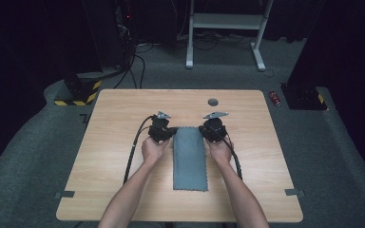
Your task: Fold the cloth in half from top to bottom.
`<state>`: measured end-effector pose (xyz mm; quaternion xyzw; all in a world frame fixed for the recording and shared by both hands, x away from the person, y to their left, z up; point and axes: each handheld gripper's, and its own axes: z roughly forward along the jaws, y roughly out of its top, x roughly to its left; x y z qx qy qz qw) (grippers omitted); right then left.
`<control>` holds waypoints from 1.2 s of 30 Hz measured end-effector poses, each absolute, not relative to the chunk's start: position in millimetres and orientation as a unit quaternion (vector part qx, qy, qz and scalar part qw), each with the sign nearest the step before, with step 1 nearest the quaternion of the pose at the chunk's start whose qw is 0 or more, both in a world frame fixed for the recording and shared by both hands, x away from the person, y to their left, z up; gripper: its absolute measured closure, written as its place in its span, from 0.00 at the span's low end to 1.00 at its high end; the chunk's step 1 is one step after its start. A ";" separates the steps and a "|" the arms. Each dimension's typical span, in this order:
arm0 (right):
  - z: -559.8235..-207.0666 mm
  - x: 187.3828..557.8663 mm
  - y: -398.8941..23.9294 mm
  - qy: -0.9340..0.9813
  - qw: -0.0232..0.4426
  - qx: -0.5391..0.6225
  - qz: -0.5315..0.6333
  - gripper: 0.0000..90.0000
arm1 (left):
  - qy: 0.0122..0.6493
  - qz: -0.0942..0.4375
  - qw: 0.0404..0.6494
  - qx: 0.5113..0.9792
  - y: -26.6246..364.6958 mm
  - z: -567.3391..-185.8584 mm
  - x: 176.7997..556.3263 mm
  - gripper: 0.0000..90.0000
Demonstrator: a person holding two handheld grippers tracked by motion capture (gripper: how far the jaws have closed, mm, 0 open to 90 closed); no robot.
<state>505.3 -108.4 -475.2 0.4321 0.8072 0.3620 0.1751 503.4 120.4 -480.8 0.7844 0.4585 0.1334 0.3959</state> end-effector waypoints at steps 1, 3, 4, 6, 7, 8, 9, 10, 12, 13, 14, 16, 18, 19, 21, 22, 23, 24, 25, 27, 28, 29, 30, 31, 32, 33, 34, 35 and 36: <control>-474.2 506.3 -108.5 0.808 0.174 0.433 0.360 0.99 | 0.456 0.138 0.398 0.784 120.3 -477.7 504.6 1.00; -471.1 507.9 -109.2 0.805 0.176 0.435 0.363 0.99 | 0.455 0.141 0.402 0.782 120.2 -471.9 506.3 1.00; -468.2 508.7 -109.8 0.802 0.176 0.437 0.367 0.99 | 0.451 0.145 0.403 0.783 120.3 -469.4 507.4 1.00; -462.0 509.7 -111.3 0.798 0.182 0.433 0.377 0.99 | 0.450 0.146 0.407 0.781 120.2 -465.3 508.1 0.99; -460.1 509.4 -112.0 0.796 0.182 0.433 0.380 0.99 | 0.447 0.150 0.411 0.780 120.4 -463.2 508.0 1.00; -458.9 508.6 -113.1 0.794 0.182 0.436 0.383 0.99 | 0.446 0.148 0.414 0.779 120.0 -462.5 507.1 0.99; -459.6 508.2 -114.1 0.795 0.183 0.433 0.383 0.99 | 0.443 0.147 0.413 0.782 119.7 -462.3 506.2 0.99; -460.5 507.3 -114.6 0.797 0.180 0.433 0.380 0.99 | 0.439 0.147 0.413 0.785 118.6 -462.9 504.2 0.99; -463.0 505.2 -116.0 0.799 0.179 0.430 0.381 0.99 | 0.435 0.147 0.413 0.787 118.7 -464.3 501.6 0.99; -463.8 503.6 -116.5 0.799 0.176 0.429 0.383 0.99 | 0.436 0.143 0.416 0.785 118.8 -465.3 500.0 0.99; -464.8 502.0 -116.7 0.799 0.176 0.427 0.385 0.99 | 0.435 0.141 0.416 0.786 119.3 -466.5 497.9 0.99; -466.7 498.4 -117.1 0.801 0.173 0.423 0.387 0.99 | 0.432 0.140 0.417 0.788 120.6 -468.1 494.3 0.99; -468.1 494.2 -117.8 0.803 0.168 0.420 0.389 0.99 | 0.427 0.138 0.416 0.791 121.4 -469.5 489.1 0.99; -468.6 491.7 -118.6 0.804 0.166 0.417 0.391 0.99 | 0.424 0.139 0.415 0.793 122.1 -469.6 487.7 0.99; -469.2 487.6 -119.8 0.804 0.164 0.412 0.395 0.99 | 0.420 0.139 0.416 0.795 122.8 -469.9 483.7 0.99; -469.5 486.2 -120.3 0.806 0.164 0.410 0.395 0.99 | 0.418 0.138 0.416 0.796 122.7 -470.3 481.1 0.99; -470.1 483.8 -120.8 0.808 0.164 0.407 0.394 0.99 | 0.416 0.138 0.415 0.797 122.8 -470.4 479.8 0.99; -470.4 482.2 -121.0 0.808 0.163 0.407 0.393 0.99 | 0.414 0.137 0.415 0.799 122.4 -470.8 478.1 0.99; -471.1 480.8 -121.8 0.810 0.163 0.403 0.393 0.99 | 0.411 0.137 0.414 0.800 122.5 -471.3 476.1 0.99; -472.2 477.7 -123.0 0.810 0.162 0.402 0.395 0.99 | 0.409 0.137 0.416 0.800 122.4 -472.2 473.4 0.99; -472.7 476.2 -123.5 0.810 0.160 0.402 0.396 0.99 | 0.408 0.136 0.416 0.801 122.6 -472.7 471.9 0.99; -473.5 475.1 -124.2 0.811 0.160 0.399 0.397 0.99 | 0.407 0.137 0.416 0.802 123.2 -473.4 470.5 0.99; -474.0 473.6 -124.2 0.812 0.156 0.400 0.395 0.99 | 0.409 0.134 0.418 0.800 123.0 -474.4 468.9 0.99; -474.6 472.4 -124.6 0.812 0.157 0.398 0.397 0.99 | 0.407 0.133 0.417 0.802 123.5 -475.0 467.6 0.99; -474.9 470.7 -124.9 0.812 0.156 0.398 0.398 0.99 | 0.406 0.133 0.417 0.802 123.8 -475.7 466.5 0.99; -475.3 469.2 -125.1 0.812 0.154 0.398 0.399 0.99 | 0.407 0.131 0.417 0.802 124.1 -476.2 465.2 0.99; -475.8 468.0 -125.3 0.812 0.153 0.397 0.399 0.99 | 0.407 0.130 0.419 0.801 124.6 -476.6 464.0 0.99; -476.5 466.9 -125.6 0.813 0.154 0.395 0.399 0.99 | 0.409 0.128 0.421 0.800 124.6 -477.1 462.6 0.99; -477.1 465.8 -125.7 0.813 0.152 0.395 0.400 0.99 | 0.408 0.128 0.421 0.800 124.9 -477.6 461.0 0.99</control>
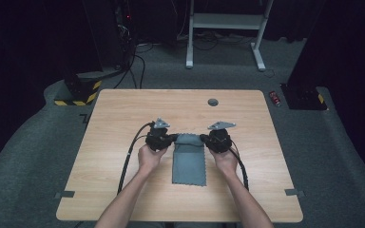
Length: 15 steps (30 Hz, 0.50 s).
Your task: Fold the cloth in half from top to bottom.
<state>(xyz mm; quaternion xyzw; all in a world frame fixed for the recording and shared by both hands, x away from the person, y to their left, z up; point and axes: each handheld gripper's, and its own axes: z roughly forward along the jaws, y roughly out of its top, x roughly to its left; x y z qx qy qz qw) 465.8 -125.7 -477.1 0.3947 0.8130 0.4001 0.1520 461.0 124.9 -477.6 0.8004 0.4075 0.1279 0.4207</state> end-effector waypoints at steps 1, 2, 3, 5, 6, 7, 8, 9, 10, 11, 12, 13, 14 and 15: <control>-478.0 464.4 -126.1 0.814 0.151 0.393 0.400 0.99 | 0.408 0.126 0.421 0.800 124.9 -478.0 460.1 0.99; -478.4 463.7 -126.2 0.813 0.150 0.393 0.402 0.99 | 0.408 0.125 0.421 0.801 124.8 -478.4 459.4 0.99; -478.7 463.0 -126.4 0.813 0.148 0.394 0.402 0.99 | 0.407 0.125 0.420 0.802 124.7 -478.9 458.8 0.99; -479.3 461.5 -127.2 0.814 0.148 0.392 0.402 0.99 | 0.406 0.121 0.419 0.803 124.6 -479.4 457.2 0.99; -479.4 460.4 -127.3 0.814 0.147 0.393 0.402 0.99 | 0.403 0.123 0.419 0.804 124.8 -479.3 456.7 0.99; -479.4 459.3 -127.5 0.814 0.147 0.393 0.402 0.99 | 0.404 0.122 0.419 0.804 124.5 -479.2 455.9 0.99; -479.4 459.1 -127.8 0.814 0.148 0.391 0.402 0.99 | 0.404 0.122 0.420 0.803 124.3 -479.1 454.9 0.99; -479.2 458.3 -127.9 0.814 0.147 0.391 0.402 0.99 | 0.402 0.123 0.420 0.804 124.6 -479.0 454.2 0.99; -479.1 457.6 -128.1 0.815 0.147 0.391 0.402 0.99 | 0.402 0.122 0.422 0.803 124.7 -479.1 453.0 0.99; -478.5 456.4 -128.3 0.814 0.145 0.392 0.403 0.99 | 0.402 0.122 0.422 0.804 124.7 -479.2 452.5 0.99; -478.4 456.0 -128.5 0.814 0.147 0.390 0.405 0.99 | 0.400 0.123 0.421 0.804 124.9 -479.4 451.9 0.99; -477.7 454.5 -128.7 0.814 0.146 0.390 0.405 0.99 | 0.401 0.121 0.421 0.804 124.7 -479.5 451.1 0.99; -477.5 453.7 -128.9 0.815 0.147 0.388 0.405 0.99 | 0.400 0.121 0.422 0.805 124.8 -479.7 450.4 0.99; -477.0 452.5 -129.0 0.815 0.148 0.387 0.405 0.99 | 0.398 0.123 0.422 0.805 125.0 -479.6 449.5 0.99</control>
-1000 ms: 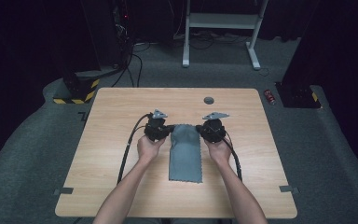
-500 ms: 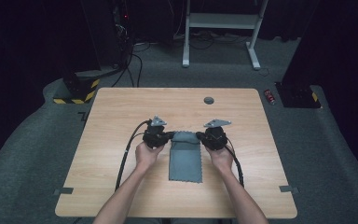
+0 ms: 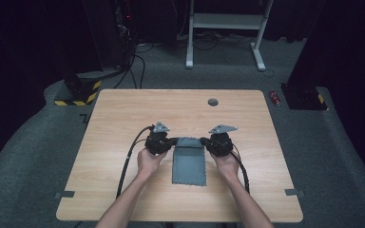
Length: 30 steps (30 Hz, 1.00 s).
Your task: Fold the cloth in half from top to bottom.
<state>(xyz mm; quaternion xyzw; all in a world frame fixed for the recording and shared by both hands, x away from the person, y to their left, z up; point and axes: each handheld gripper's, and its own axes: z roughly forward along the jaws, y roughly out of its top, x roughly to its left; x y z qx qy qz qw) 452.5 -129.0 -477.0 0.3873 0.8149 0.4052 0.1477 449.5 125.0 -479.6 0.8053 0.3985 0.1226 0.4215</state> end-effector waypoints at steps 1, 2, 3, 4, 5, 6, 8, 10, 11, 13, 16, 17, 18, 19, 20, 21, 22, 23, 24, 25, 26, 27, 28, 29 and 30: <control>-476.9 451.4 -129.2 0.815 0.147 0.387 0.406 0.99 | 0.398 0.122 0.423 0.805 124.9 -479.6 448.3 0.99; -476.8 450.3 -129.3 0.815 0.147 0.386 0.406 0.99 | 0.396 0.124 0.422 0.806 125.2 -479.4 447.4 0.99; -476.9 449.6 -129.4 0.816 0.148 0.384 0.406 0.99 | 0.396 0.124 0.424 0.805 125.2 -479.5 445.9 0.99; -476.8 448.7 -129.6 0.817 0.148 0.382 0.407 0.99 | 0.397 0.122 0.425 0.804 125.5 -479.6 444.4 0.99; -476.5 447.5 -129.7 0.816 0.146 0.382 0.407 0.99 | 0.395 0.122 0.425 0.805 125.7 -480.1 443.4 0.99; -476.2 446.1 -129.7 0.816 0.145 0.384 0.408 0.99 | 0.396 0.119 0.425 0.806 125.7 -480.6 442.2 0.99; -475.8 443.9 -130.3 0.817 0.145 0.380 0.410 0.99 | 0.390 0.122 0.420 0.810 125.2 -481.1 440.6 0.99; -476.3 441.4 -130.9 0.817 0.146 0.377 0.411 0.99 | 0.390 0.121 0.425 0.808 124.8 -481.0 437.4 0.99; -476.9 440.7 -131.4 0.817 0.146 0.377 0.412 0.99 | 0.389 0.121 0.426 0.808 125.2 -480.8 436.7 0.99; -477.7 439.6 -132.5 0.817 0.143 0.376 0.413 0.99 | 0.387 0.121 0.430 0.806 126.3 -480.7 434.3 0.99; -478.1 436.5 -134.2 0.817 0.141 0.375 0.415 0.99 | 0.386 0.117 0.430 0.808 125.5 -482.2 430.4 0.99; -478.0 434.5 -134.8 0.817 0.140 0.374 0.417 0.99 | 0.383 0.119 0.429 0.810 125.7 -482.3 430.0 0.99; -477.9 433.7 -135.0 0.817 0.140 0.373 0.417 0.99 | 0.382 0.119 0.429 0.810 125.4 -482.5 428.9 0.99; -477.6 432.7 -134.9 0.817 0.140 0.373 0.418 0.99 | 0.382 0.119 0.430 0.809 125.3 -482.5 428.2 0.99; -477.4 432.4 -135.0 0.817 0.140 0.372 0.418 0.99 | 0.381 0.120 0.430 0.809 125.6 -482.4 427.0 0.99; -477.1 431.6 -135.1 0.817 0.140 0.370 0.419 0.99 | 0.381 0.119 0.432 0.809 125.7 -482.3 426.1 0.99; -476.9 431.2 -135.2 0.817 0.139 0.370 0.419 0.99 | 0.380 0.120 0.432 0.809 126.1 -482.3 425.1 0.99; -476.7 430.5 -135.6 0.818 0.139 0.369 0.419 0.99 | 0.383 0.117 0.434 0.807 125.9 -482.4 423.5 0.99; -476.6 429.7 -135.8 0.818 0.139 0.368 0.421 0.99 | 0.380 0.118 0.433 0.809 126.0 -482.4 422.7 0.99; -476.5 428.4 -136.3 0.818 0.139 0.367 0.422 0.99 | 0.378 0.119 0.433 0.810 125.5 -482.7 421.5 0.99; -476.6 426.8 -137.1 0.817 0.138 0.366 0.424 0.99 | 0.375 0.120 0.430 0.812 125.6 -482.5 421.0 0.99; -476.8 425.7 -137.4 0.817 0.138 0.366 0.425 0.99 | 0.375 0.122 0.430 0.812 125.4 -482.5 419.9 0.99; -477.3 424.2 -137.5 0.816 0.136 0.367 0.425 0.99 | 0.372 0.124 0.431 0.812 125.5 -482.3 419.3 0.99; -478.1 423.7 -137.7 0.818 0.137 0.363 0.424 0.99 | 0.373 0.123 0.433 0.812 125.6 -482.1 418.4 0.99; -478.7 422.7 -137.8 0.818 0.137 0.364 0.423 0.99 | 0.373 0.123 0.434 0.811 125.7 -482.0 417.6 0.99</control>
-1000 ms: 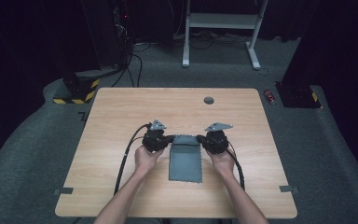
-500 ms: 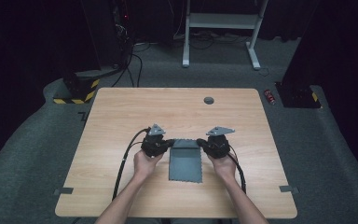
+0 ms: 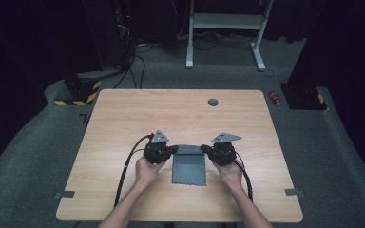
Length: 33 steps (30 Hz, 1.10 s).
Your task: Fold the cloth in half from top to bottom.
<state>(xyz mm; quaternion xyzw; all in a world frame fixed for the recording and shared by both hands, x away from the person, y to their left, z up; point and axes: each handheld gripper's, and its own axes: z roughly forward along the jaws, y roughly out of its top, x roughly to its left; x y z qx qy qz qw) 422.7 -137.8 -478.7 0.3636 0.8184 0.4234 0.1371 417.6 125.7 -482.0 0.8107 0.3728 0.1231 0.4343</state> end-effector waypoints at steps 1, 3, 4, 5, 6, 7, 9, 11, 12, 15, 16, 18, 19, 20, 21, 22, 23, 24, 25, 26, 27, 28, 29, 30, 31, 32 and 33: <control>-479.6 422.2 -138.1 0.818 0.135 0.363 0.424 0.99 | 0.372 0.122 0.436 0.810 126.0 -482.2 416.6 0.99; -480.7 420.3 -138.8 0.819 0.132 0.363 0.425 0.99 | 0.371 0.121 0.436 0.811 126.1 -483.4 414.2 0.99; -481.0 418.5 -139.2 0.818 0.131 0.364 0.426 0.99 | 0.369 0.121 0.436 0.812 126.2 -483.9 413.5 0.99; -481.1 417.5 -139.5 0.818 0.132 0.362 0.427 0.99 | 0.370 0.120 0.435 0.812 126.2 -484.5 412.3 0.99; -481.3 415.9 -139.7 0.818 0.130 0.362 0.428 0.99 | 0.368 0.120 0.435 0.813 126.4 -484.9 411.6 0.99; -481.7 415.1 -139.9 0.818 0.130 0.361 0.429 0.99 | 0.368 0.121 0.437 0.812 126.7 -485.3 411.0 0.99; -482.7 413.7 -139.4 0.819 0.130 0.360 0.427 0.99 | 0.368 0.121 0.438 0.811 127.7 -485.2 409.8 0.99; -483.5 412.3 -139.5 0.820 0.128 0.359 0.427 0.99 | 0.369 0.118 0.441 0.809 128.0 -485.7 407.8 0.99; -483.7 411.2 -139.6 0.820 0.127 0.360 0.427 0.99 | 0.369 0.117 0.441 0.810 127.8 -485.8 406.9 0.99; -484.3 408.6 -140.9 0.820 0.127 0.358 0.429 0.99 | 0.365 0.119 0.442 0.811 127.6 -486.5 404.5 0.99; -484.9 407.9 -141.1 0.819 0.127 0.358 0.430 0.99 | 0.365 0.119 0.442 0.811 127.7 -486.5 404.0 0.99; -485.4 407.1 -141.0 0.820 0.126 0.358 0.430 0.99 | 0.365 0.120 0.444 0.810 128.3 -486.4 402.5 0.99; -485.4 406.8 -141.1 0.820 0.125 0.356 0.430 0.99 | 0.366 0.118 0.445 0.808 128.2 -486.5 401.7 0.99; -485.2 406.3 -141.2 0.820 0.125 0.357 0.430 0.99 | 0.365 0.117 0.444 0.810 128.4 -486.6 400.9 0.99; -485.1 405.5 -141.5 0.820 0.125 0.356 0.430 0.99 | 0.364 0.117 0.444 0.810 128.0 -486.8 400.0 0.99; -484.8 404.4 -141.9 0.820 0.124 0.356 0.431 0.99 | 0.362 0.118 0.443 0.812 127.9 -487.0 399.3 0.99; -485.0 403.3 -142.3 0.819 0.125 0.356 0.433 0.99 | 0.359 0.117 0.441 0.814 128.0 -487.1 398.6 0.99; -485.2 402.4 -142.7 0.819 0.125 0.355 0.433 0.99 | 0.359 0.118 0.442 0.813 127.8 -487.0 397.9 0.99; -485.7 401.7 -142.9 0.819 0.124 0.355 0.433 0.99 | 0.358 0.120 0.444 0.813 127.8 -486.6 397.0 0.99; -486.3 401.3 -143.0 0.820 0.124 0.354 0.433 0.99 | 0.358 0.119 0.445 0.812 128.0 -486.4 396.3 0.99; -486.5 401.0 -143.0 0.820 0.123 0.354 0.432 0.99 | 0.360 0.118 0.447 0.811 128.4 -486.3 395.6 0.99; -486.6 400.4 -143.0 0.820 0.121 0.355 0.432 0.99 | 0.360 0.116 0.448 0.810 128.7 -486.4 394.7 0.99; -486.7 399.8 -143.1 0.820 0.121 0.354 0.433 0.99 | 0.358 0.118 0.446 0.812 129.0 -486.6 394.1 0.99; -486.7 398.7 -143.2 0.820 0.121 0.353 0.434 0.99 | 0.359 0.115 0.445 0.812 128.6 -487.1 392.9 0.99; -486.7 397.5 -143.6 0.820 0.121 0.351 0.435 0.99 | 0.357 0.116 0.445 0.813 128.6 -487.7 392.1 0.99; -486.7 396.0 -143.8 0.820 0.120 0.351 0.435 0.99 | 0.356 0.115 0.444 0.814 128.7 -488.0 391.1 0.99; -487.1 394.9 -144.1 0.820 0.121 0.350 0.436 0.99 | 0.355 0.115 0.444 0.814 128.9 -488.5 390.0 0.99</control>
